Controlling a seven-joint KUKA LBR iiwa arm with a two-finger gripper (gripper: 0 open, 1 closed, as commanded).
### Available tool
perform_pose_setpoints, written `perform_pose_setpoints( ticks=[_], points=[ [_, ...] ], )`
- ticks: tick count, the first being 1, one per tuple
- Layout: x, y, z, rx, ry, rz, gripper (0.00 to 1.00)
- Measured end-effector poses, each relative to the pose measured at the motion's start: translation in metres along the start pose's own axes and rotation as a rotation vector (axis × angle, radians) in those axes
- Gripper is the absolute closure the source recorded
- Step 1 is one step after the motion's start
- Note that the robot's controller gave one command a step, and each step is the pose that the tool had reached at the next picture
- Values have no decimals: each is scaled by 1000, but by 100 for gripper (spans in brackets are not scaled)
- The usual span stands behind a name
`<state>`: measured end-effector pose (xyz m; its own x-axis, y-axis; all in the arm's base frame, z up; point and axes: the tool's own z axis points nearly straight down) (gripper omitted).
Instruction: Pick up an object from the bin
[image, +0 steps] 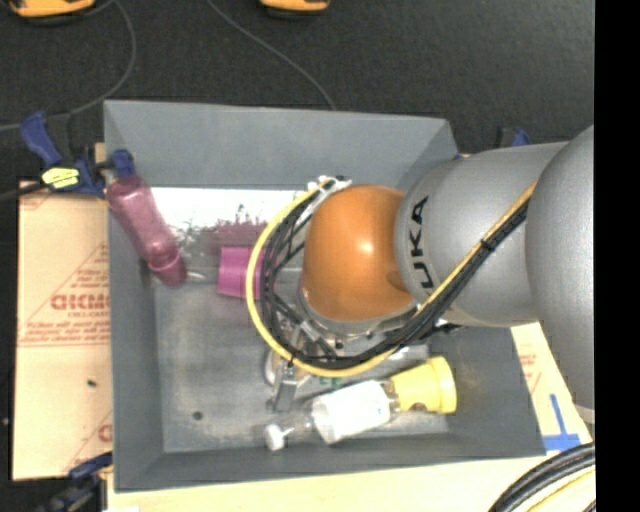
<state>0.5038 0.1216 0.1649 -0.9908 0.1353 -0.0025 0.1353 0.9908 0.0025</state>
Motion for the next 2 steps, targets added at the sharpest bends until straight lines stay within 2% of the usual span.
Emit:
perform_pose_setpoints(
  ticks=[1, 2],
  points=[
    [-38, -5, 16, 1, -13, -132, 0],
    [-31, -15, 10, -1, -2, -30, 0]
  ],
)
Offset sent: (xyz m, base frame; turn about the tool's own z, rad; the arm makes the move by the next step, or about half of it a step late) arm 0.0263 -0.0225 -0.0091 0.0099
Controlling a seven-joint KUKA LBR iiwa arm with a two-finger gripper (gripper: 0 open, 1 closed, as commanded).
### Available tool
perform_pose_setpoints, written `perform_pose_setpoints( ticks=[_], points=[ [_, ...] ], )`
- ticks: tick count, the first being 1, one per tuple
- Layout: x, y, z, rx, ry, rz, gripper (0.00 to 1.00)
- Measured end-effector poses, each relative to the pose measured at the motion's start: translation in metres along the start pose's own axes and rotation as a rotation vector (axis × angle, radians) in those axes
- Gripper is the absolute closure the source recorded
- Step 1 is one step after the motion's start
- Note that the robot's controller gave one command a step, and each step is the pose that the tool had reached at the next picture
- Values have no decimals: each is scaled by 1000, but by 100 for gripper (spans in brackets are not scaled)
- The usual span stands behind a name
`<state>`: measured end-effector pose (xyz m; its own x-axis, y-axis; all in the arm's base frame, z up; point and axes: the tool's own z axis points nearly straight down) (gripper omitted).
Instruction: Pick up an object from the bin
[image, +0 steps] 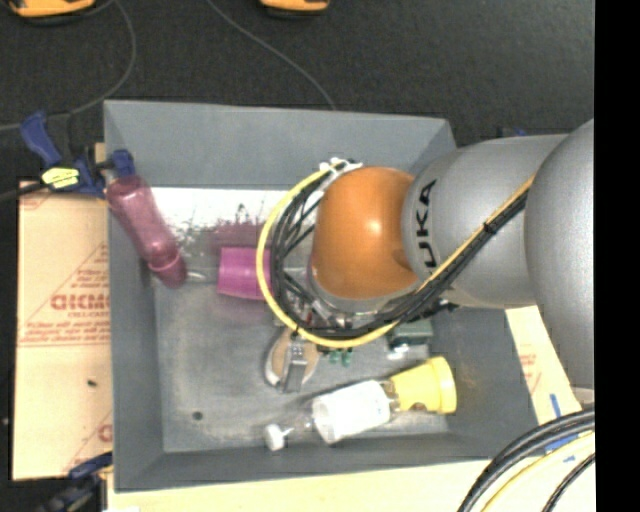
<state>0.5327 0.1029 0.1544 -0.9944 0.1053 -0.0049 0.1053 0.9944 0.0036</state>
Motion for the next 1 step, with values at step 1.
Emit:
perform_pose_setpoints(
  ticks=[1],
  points=[
    [-25, -26, 44, 3, -11, -205, 0]
  ],
)
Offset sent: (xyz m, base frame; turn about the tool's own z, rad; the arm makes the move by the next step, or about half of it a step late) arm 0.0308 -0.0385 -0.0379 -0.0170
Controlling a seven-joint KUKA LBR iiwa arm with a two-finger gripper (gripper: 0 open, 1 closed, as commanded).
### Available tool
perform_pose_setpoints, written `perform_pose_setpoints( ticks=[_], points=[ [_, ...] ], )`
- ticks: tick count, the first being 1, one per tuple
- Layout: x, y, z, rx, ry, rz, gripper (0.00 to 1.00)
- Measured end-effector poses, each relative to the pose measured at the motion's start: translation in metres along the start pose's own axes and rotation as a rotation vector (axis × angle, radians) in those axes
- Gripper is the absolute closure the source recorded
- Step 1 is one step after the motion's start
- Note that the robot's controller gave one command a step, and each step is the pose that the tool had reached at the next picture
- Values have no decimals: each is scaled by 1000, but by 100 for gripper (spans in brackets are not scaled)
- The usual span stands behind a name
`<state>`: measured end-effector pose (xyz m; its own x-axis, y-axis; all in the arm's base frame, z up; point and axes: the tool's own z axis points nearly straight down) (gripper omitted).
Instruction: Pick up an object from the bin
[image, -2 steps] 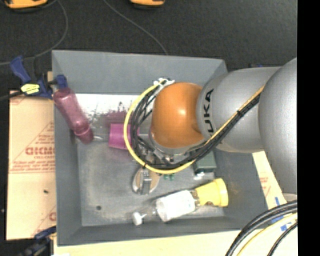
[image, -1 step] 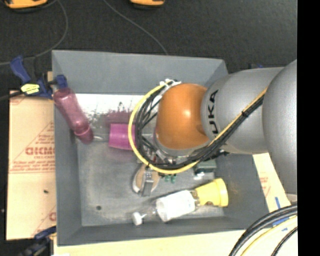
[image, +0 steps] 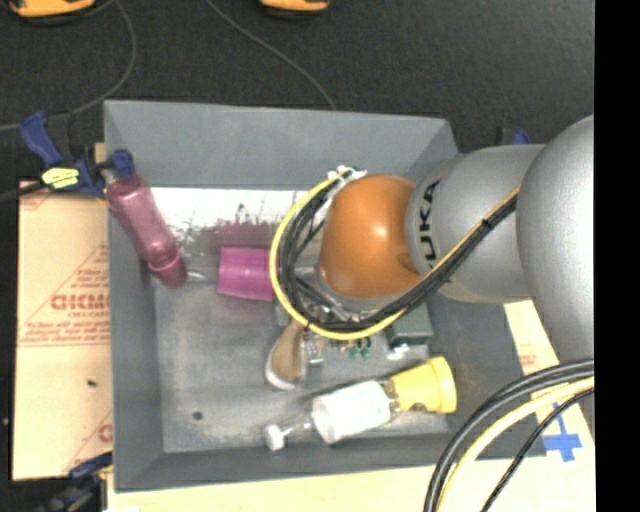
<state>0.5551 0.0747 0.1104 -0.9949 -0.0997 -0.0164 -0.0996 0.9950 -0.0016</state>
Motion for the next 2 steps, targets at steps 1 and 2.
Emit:
perform_pose_setpoints(
  ticks=[1, 2],
  points=[
    [-4, -8, 12, -3, 5, 63, 0],
    [-18, -26, 38, -7, -1, 92, 0]
  ],
)
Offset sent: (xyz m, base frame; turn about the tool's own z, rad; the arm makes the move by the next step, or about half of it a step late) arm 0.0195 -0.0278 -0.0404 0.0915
